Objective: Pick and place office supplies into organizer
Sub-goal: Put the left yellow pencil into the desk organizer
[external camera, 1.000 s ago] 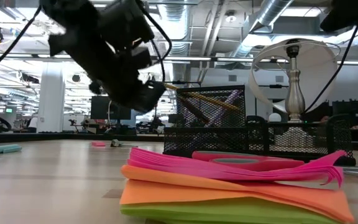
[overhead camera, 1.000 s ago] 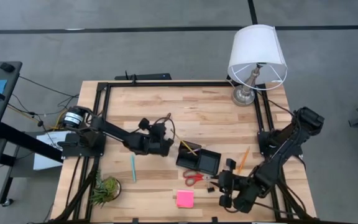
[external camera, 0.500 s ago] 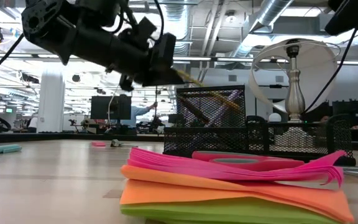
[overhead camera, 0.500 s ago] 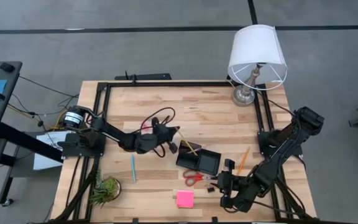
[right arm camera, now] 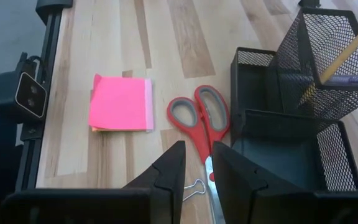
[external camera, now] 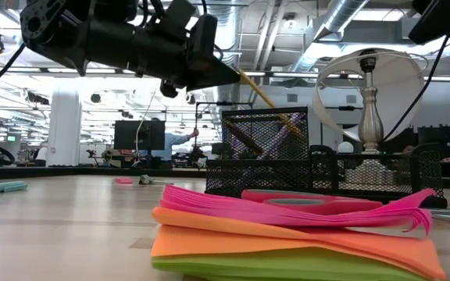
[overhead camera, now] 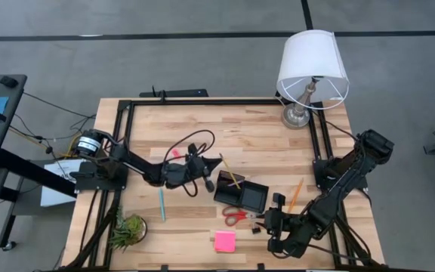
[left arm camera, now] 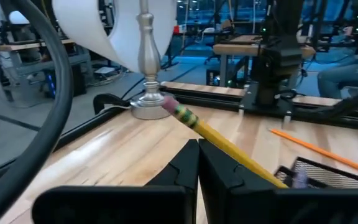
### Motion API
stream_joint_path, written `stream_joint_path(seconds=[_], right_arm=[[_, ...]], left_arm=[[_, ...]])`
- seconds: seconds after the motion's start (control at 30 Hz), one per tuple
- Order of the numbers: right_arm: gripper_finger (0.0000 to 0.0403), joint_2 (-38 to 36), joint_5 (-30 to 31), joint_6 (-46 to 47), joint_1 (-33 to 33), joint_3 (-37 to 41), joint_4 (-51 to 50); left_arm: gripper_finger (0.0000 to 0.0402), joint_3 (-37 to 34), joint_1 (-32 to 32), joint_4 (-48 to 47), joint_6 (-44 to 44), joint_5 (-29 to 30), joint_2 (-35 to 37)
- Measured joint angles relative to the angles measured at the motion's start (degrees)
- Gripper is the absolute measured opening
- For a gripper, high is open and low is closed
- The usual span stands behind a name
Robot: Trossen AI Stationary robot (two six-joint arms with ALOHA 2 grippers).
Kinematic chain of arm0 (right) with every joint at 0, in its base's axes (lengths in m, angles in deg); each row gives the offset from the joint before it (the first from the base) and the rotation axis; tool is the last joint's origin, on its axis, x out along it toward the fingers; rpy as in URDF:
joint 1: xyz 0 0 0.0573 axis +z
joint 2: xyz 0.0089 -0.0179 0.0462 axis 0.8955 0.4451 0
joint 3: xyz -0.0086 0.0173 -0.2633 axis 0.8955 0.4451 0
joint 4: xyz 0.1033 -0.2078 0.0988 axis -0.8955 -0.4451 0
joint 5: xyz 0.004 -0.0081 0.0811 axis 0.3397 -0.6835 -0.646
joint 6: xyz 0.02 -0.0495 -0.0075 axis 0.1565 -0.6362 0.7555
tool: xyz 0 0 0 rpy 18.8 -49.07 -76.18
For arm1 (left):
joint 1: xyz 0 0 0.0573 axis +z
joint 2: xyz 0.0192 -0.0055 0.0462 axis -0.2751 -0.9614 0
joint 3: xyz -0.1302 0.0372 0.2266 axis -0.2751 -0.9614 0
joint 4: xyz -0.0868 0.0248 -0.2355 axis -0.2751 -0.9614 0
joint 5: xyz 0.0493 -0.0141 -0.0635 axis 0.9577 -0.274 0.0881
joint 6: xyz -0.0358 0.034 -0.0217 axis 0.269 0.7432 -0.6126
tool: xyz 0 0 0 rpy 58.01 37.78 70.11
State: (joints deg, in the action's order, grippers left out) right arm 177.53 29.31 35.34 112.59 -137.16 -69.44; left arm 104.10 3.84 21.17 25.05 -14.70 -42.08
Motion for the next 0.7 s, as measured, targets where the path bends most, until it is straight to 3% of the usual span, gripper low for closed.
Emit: stream_joint_path(seconds=[0.13, 0.27, 0.33, 0.43, 0.57, 0.7], right_arm=[[0.0072, 0.0, 4.1, -0.1, -0.9, 0.0, 0.3], [0.0072, 0.2, 21.4, 4.8, -3.8, 0.0, 0.7], [0.0072, 1.2, 24.6, 9.6, -6.1, -0.1, 1.0], [0.0072, 3.3, 20.2, 10.0, -9.3, 0.0, 1.1], [0.0072, 7.1, 15.4, 1.0, -13.8, 0.0, 4.8], [0.0072, 7.9, 11.4, -9.3, -18.1, -0.6, 9.5]], left_arm=[[0.0, 0.0, -0.8, -0.7, 0.2, -0.1, 0.0], [0.0, 0.0, -1.5, -0.7, 0.8, 0.0, 0.0], [0.0, 0.0, -1.6, -0.7, 0.9, 0.0, 0.0], [0.0, 0.0, -1.7, -0.6, 1.9, 0.0, 0.0], [0.0, 0.0, -1.9, 0.5, 5.4, 0.9, 0.0], [0.0, 0.0, -3.4, 3.2, 12.7, 6.5, 1.5]])
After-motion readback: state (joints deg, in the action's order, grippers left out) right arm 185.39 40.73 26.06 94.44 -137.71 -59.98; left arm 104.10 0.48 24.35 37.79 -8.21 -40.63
